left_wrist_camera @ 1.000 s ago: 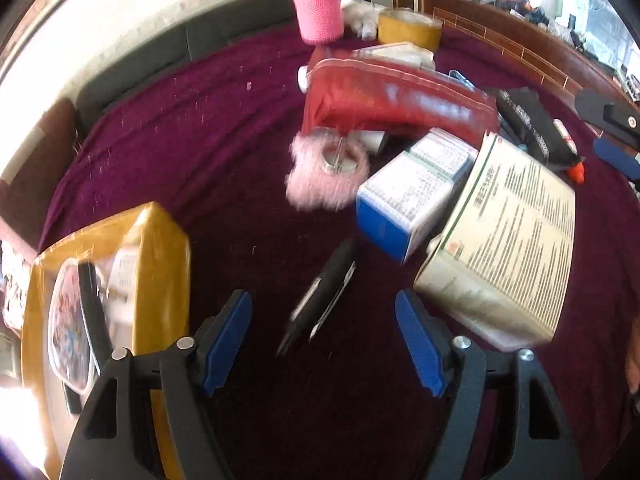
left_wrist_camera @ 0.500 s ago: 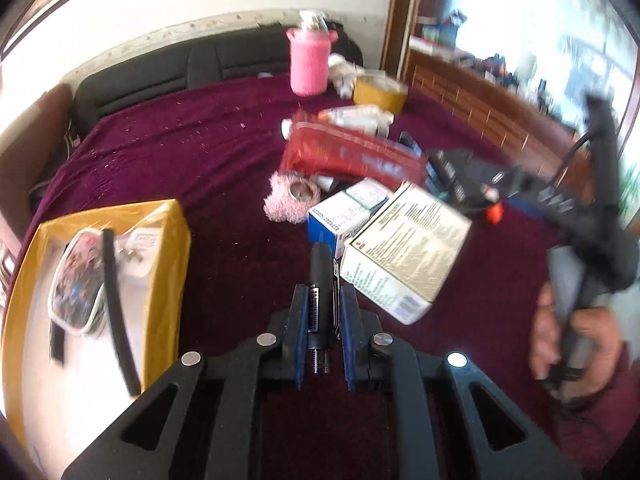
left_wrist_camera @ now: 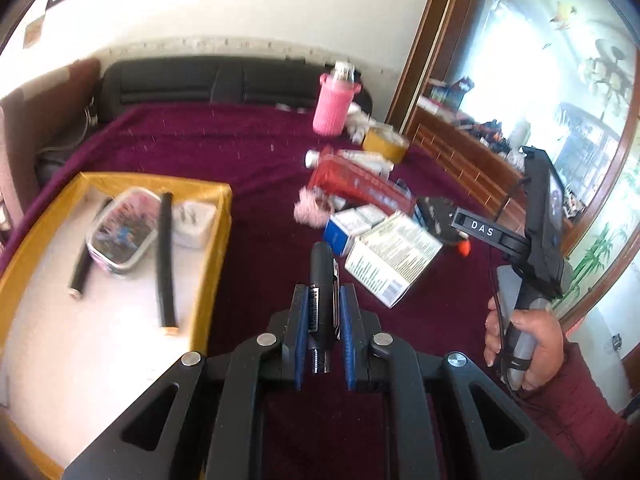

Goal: Organize objects
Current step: 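Grasp a black pen from the pile with the left gripper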

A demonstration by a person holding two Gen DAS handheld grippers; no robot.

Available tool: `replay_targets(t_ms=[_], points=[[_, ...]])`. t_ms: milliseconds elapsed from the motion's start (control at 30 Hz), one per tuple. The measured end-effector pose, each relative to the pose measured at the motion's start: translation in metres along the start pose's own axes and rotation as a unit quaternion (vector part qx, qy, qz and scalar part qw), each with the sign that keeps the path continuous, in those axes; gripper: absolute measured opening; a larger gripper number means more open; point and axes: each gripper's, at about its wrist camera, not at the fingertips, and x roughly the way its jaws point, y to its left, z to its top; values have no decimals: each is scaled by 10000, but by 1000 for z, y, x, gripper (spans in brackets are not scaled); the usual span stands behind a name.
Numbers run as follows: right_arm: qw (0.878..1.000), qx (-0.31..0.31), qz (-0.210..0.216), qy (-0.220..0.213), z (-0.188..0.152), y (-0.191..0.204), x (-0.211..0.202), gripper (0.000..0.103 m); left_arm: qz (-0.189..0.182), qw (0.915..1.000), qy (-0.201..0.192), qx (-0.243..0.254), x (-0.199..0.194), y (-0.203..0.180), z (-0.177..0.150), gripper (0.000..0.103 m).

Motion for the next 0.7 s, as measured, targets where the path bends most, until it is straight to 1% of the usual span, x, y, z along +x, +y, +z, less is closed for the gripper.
replay_targets(t_ms=[33, 67, 100, 133, 167, 200, 233, 333, 400, 433, 467, 533, 633, 700], points=[[9997, 102, 221, 80, 4, 3, -4, 102, -83, 9999, -78, -30, -8, 2, 0, 12], [9978, 269, 579, 198, 9, 5, -9, 102, -172, 9998, -116, -68, -13, 4, 0, 12], [9923, 470, 1081, 385, 16, 8, -12, 102, -243, 9995, -149, -100, -16, 6, 0, 12], [9835, 632, 1572, 626, 22, 12, -10, 102, -295, 9993, -175, -130, -19, 7, -1, 12], [9689, 787, 2128, 989, 28, 20, -4, 102, -357, 9990, -175, -181, -22, 9, -2, 12], [9590, 871, 2399, 1234, 32, 26, 4, 102, -414, 9988, -158, -221, -22, 11, -3, 12], [9506, 949, 2557, 1485, 35, 34, 13, 102, -477, 9984, -137, -256, -23, 13, -3, 12], [9337, 1101, 2691, 2090, 35, 56, 46, 103, -527, 9979, -138, -337, -26, 16, -8, 12], [9253, 1182, 2734, 2346, 33, 66, 67, 103, -534, 9977, -152, -398, -28, 20, -9, 12], [9189, 1262, 2794, 2483, 31, 70, 77, 103, -541, 9975, -146, -439, -28, 23, -10, 12], [9139, 1381, 2866, 2521, 31, 72, 85, 103, -549, 9973, -135, -462, -27, 25, -10, 12], [9185, 1310, 2747, 2525, 34, 74, 91, 103, -561, 9971, -113, -492, -26, 27, -11, 12], [9174, 938, 2655, 2811, 38, 80, 97, 103, -624, 9965, -62, -546, -22, 30, -13, 12], [9194, 779, 2426, 2997, 38, 80, 93, 103, -656, 9963, -44, -556, -21, 31, -15, 12]])
